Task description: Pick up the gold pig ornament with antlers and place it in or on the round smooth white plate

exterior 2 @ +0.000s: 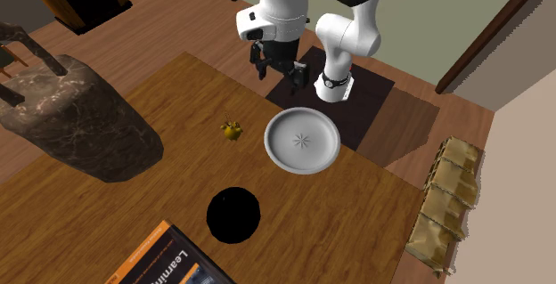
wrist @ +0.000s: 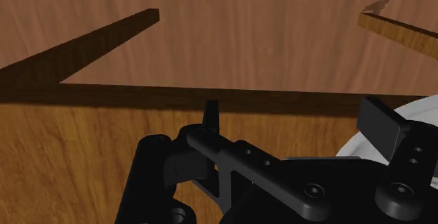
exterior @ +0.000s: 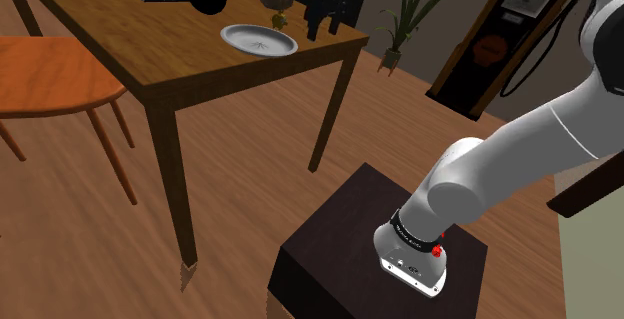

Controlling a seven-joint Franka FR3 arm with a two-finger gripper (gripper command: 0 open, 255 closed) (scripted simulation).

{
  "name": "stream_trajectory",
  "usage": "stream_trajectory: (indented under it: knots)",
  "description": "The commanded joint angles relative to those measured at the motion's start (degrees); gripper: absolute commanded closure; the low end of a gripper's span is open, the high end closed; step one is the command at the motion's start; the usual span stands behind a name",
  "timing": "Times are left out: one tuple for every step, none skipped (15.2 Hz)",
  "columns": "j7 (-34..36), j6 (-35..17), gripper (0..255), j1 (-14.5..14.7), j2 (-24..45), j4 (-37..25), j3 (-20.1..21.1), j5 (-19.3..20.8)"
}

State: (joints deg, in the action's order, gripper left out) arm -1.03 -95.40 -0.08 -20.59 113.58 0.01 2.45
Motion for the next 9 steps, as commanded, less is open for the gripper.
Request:
stream_trajectory:
  knots:
    - [1.2,1.3,0,-0.2,4.8,-5.7,0.1,-0.3]
    - [1.7,2.2,0,-0.3,7.3,-8.8,0.1,-0.4]
    - [2.2,3.2,0,-0.3,9.9,-12.1,0.1,-0.6]
    - [2.7,4.2,0,-0.4,12.5,-15.6,0.1,-0.7]
    - [3.1,5.4,0,-0.5,15.2,-19.2,0.0,-0.8]
    - [3.6,6.6,0,-0.6,17.9,-23.0,-0.1,-1.0]
    - [4.1,8.0,0,-0.7,20.7,-27.0,-0.1,-1.1]
    - [4.5,9.6,0,-0.8,23.7,-31.3,-0.2,-1.3]
    - [4.9,11.3,0,-0.9,26.8,-35.9,-0.3,-1.4]
